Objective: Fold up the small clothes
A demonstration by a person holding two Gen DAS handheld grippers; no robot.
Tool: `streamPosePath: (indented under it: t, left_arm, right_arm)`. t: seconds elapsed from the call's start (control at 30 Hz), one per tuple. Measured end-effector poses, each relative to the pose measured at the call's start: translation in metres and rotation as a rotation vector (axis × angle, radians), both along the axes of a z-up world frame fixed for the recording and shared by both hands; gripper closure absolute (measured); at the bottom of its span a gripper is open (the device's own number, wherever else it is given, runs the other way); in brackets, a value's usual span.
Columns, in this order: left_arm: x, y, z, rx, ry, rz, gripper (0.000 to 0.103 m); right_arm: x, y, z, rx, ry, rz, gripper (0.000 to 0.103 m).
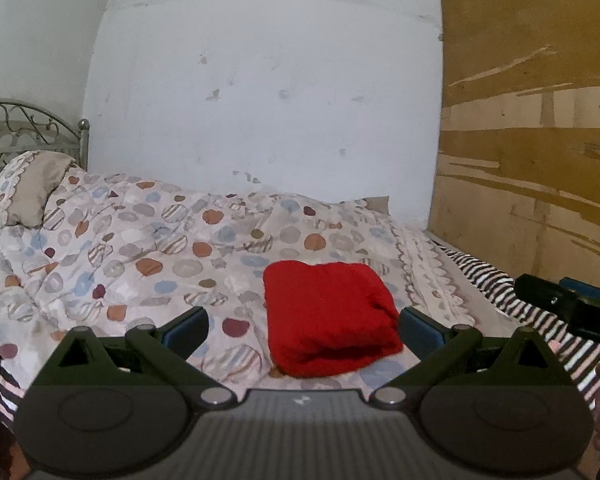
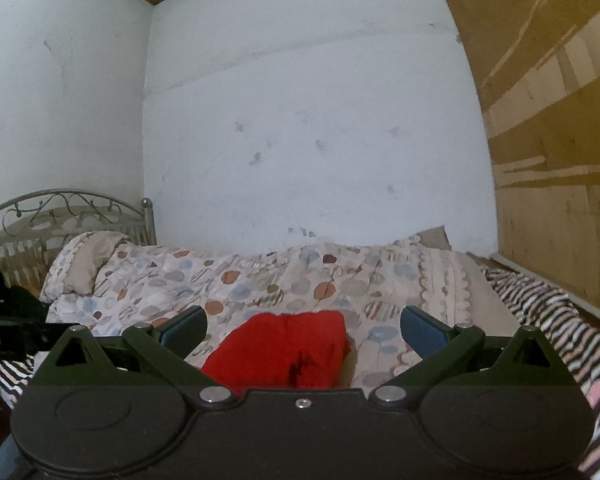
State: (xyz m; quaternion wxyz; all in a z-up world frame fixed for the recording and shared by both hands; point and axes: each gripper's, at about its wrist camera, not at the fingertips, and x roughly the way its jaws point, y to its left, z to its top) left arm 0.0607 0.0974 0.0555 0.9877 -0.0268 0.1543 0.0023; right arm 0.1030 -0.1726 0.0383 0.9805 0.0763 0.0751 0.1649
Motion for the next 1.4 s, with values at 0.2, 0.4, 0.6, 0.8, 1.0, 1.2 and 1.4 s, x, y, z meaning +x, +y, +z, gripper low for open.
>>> streamPosePath:
  t: [0.2, 0.4, 0.6, 0.8, 1.0, 1.2, 1.4]
  left_arm:
    - [-0.013, -0.002, -0.026, -0.013, 0.038, 0.005, 0.0]
    - [-0.025, 0.007, -0.042, -0.045, 0.037, 0.007, 0.0]
    - [-0.031, -0.001, -0.055, 0.018, 0.058, -0.004, 0.0]
    - [-0.031, -0.004, -0.063, 0.025, 0.078, -0.024, 0.0]
    - [-0.031, -0.004, -0.064, 0.027, 0.084, -0.022, 0.0]
    - [-0.031, -0.003, -0.064, 0.028, 0.084, -0.023, 0.0]
    - [-0.032, -0.003, -0.065, 0.027, 0.088, -0.023, 0.0]
  right_arm:
    - [-0.03, -0.004, -0.013, 0.006, 0.001, -0.039, 0.0]
    - [-0.053, -0.005, -0.029, -0.033, 0.001, -0.068, 0.0]
    - [-0.05, 0.004, -0.048, -0.073, 0.071, -0.035, 0.0]
    - [-0.048, 0.009, -0.056, -0.099, 0.099, -0.03, 0.0]
    - [-0.047, 0.007, -0.057, -0.094, 0.105, -0.031, 0.0]
    - [-0.046, 0.007, -0.058, -0.096, 0.111, -0.03, 0.0]
    - [-0.046, 0.009, -0.058, -0.098, 0.113, -0.028, 0.0]
